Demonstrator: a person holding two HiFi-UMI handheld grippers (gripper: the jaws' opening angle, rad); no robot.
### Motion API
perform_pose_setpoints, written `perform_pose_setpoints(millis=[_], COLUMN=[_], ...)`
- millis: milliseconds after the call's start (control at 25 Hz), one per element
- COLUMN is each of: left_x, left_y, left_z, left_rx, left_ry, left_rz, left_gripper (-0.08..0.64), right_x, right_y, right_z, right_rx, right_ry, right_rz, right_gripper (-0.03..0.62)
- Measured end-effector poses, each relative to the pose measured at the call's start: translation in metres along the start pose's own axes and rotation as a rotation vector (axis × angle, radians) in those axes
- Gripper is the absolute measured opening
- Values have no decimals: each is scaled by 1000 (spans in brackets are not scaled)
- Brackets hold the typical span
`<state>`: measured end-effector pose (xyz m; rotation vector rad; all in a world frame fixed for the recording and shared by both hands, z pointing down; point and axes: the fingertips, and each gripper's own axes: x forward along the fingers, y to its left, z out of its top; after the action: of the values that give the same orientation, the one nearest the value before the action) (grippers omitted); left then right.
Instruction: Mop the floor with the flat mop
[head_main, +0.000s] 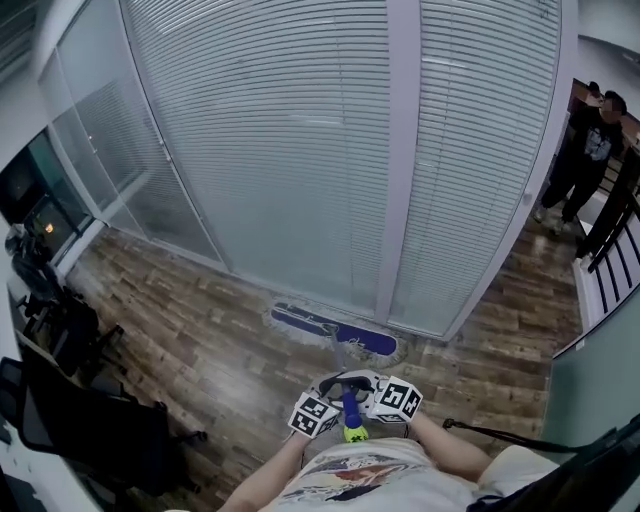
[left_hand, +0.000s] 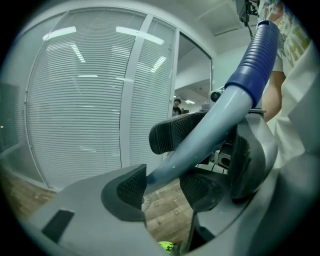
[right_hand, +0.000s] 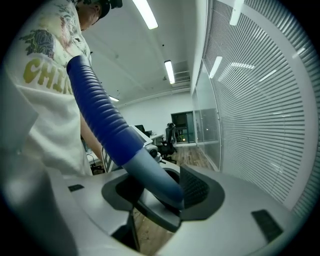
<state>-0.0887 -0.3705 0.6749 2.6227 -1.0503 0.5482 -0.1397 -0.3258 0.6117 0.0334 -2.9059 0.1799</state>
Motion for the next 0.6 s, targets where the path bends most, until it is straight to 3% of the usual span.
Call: perform_pose_setpoints(millis=[600], left_x=[-137], left_y=[-152], left_z=[-100], left_rx=[-51], left_ry=[-61], left_rz=[25], left_gripper=[186], right_x=[12], right_y=[226], right_z=[-44], right_rx=[-10], right_ry=[88], right_rz=[13], right_gripper=[202])
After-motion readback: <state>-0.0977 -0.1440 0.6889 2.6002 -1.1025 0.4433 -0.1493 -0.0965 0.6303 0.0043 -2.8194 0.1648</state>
